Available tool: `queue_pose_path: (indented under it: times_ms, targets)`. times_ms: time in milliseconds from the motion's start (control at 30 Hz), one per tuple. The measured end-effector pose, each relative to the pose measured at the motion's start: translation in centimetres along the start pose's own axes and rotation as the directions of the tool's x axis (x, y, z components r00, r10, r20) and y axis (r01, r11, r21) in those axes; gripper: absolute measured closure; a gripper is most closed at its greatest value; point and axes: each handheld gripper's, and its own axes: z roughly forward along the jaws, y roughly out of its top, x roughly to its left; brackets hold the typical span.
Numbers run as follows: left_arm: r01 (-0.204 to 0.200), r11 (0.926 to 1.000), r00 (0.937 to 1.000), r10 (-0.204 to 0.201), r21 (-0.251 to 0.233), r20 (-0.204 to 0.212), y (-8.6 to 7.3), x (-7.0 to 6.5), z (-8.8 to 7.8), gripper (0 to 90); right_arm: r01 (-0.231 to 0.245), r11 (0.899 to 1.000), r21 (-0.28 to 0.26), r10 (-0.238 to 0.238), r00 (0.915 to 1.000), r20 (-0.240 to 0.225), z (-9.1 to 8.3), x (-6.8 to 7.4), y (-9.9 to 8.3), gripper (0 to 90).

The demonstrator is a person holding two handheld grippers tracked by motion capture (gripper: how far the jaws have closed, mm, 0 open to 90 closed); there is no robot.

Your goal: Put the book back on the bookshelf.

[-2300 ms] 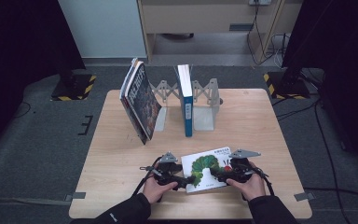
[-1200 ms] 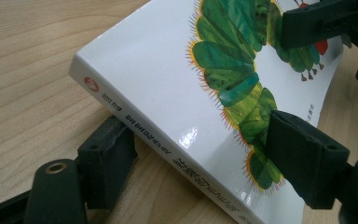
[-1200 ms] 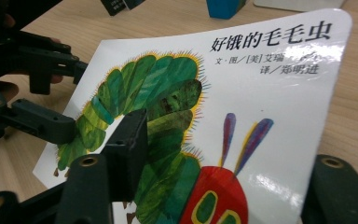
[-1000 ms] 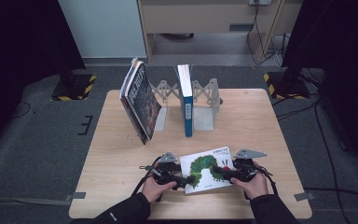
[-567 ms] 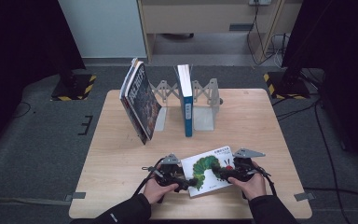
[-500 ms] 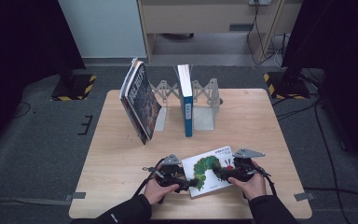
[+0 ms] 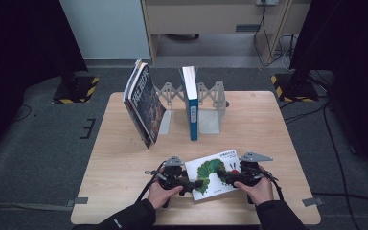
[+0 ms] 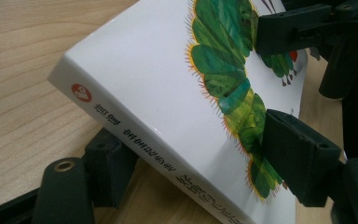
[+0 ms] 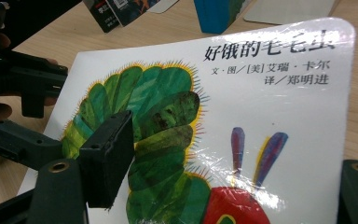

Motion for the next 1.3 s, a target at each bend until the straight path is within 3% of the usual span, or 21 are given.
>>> queue_pose_path:
  times_ms: [333,467,833,1000,1167,1300]
  targets:
    - [0.022,0.9997,0.9997,-0.022,0.012,-0.008,0.1,-0.1,-0.3,31.7,0.007,1.0,-0.003,-0.007,1.0,-0.003,0.0,0.0,0.1,28.5]
    - [-0.003,1.0,1.0,0.003,-0.006,-0.01,0.0,-0.1,-0.4,37.1,-0.021,0.999,-0.039,0.021,0.9997,-0.015,-0.4,0.0,0.4,28.1]
    - [-0.025,0.9994,0.9996,0.025,-0.025,-0.015,0.1,-0.3,-0.6,41.9,0.008,0.998,-0.063,-0.005,0.999,0.044,-0.9,-0.5,0.6,27.8]
    - [-0.022,0.9995,0.9995,0.022,-0.021,-0.024,0.0,-0.2,-0.7,43.6,-0.003,0.998,-0.068,0.008,0.9977,0.067,-1.2,-1.1,0.6,27.8]
    - [-0.018,0.9996,0.9996,0.017,-0.022,-0.022,0.0,-0.2,-0.7,43.8,-0.004,0.999,-0.053,0.009,0.9957,0.092,-1.2,-1.4,0.4,26.4]
    - [-0.023,0.9995,0.9995,0.022,-0.023,-0.024,0.0,-0.3,-0.8,44.9,-0.02,1.0,0.014,0.018,0.9932,0.115,-1.0,-1.9,-0.1,26.8]
